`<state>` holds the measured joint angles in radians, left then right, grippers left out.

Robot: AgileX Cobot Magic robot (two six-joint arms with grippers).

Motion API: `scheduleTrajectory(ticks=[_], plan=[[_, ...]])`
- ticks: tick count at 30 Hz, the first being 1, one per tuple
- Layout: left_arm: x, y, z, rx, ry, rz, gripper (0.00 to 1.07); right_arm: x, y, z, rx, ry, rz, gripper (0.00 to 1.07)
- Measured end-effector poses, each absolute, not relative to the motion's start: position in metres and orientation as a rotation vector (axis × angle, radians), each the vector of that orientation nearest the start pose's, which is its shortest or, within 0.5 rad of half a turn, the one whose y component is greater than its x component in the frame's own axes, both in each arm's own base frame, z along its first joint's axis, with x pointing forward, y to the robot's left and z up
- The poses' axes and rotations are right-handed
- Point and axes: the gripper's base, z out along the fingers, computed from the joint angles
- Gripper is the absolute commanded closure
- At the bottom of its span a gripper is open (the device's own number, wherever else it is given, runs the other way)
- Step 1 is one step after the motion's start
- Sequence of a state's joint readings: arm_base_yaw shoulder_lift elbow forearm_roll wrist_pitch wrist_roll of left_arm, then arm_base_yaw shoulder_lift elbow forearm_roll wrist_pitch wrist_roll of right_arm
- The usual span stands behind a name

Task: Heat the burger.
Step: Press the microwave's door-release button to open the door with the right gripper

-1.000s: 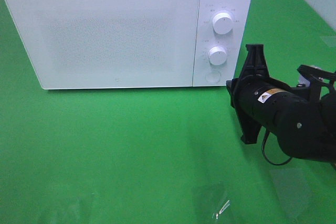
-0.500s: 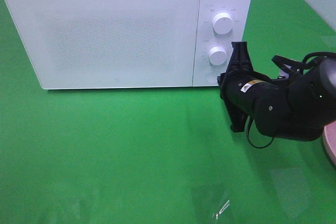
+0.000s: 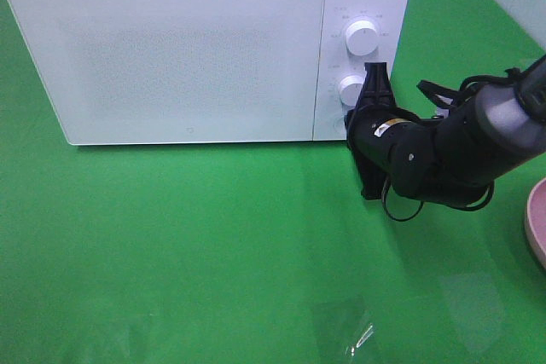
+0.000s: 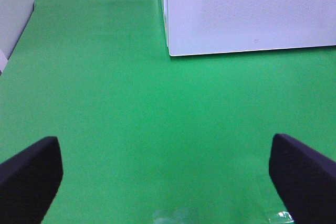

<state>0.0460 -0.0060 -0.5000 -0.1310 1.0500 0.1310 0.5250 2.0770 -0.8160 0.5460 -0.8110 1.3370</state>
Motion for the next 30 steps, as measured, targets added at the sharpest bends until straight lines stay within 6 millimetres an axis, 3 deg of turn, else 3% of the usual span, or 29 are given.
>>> scheduleTrajectory(ticks=[14,30], plan=[[-0.005,-0.011,0.279,0.092,2.019,-0.044,0.04,0.339,0.141,0.086,1.470,1.609,0.995,1.07],[-0.005,-0.011,0.279,0.092,2.019,-0.044,0.04,0.343,0.150,0.090,1.458,1.613,1.099,1.07]])
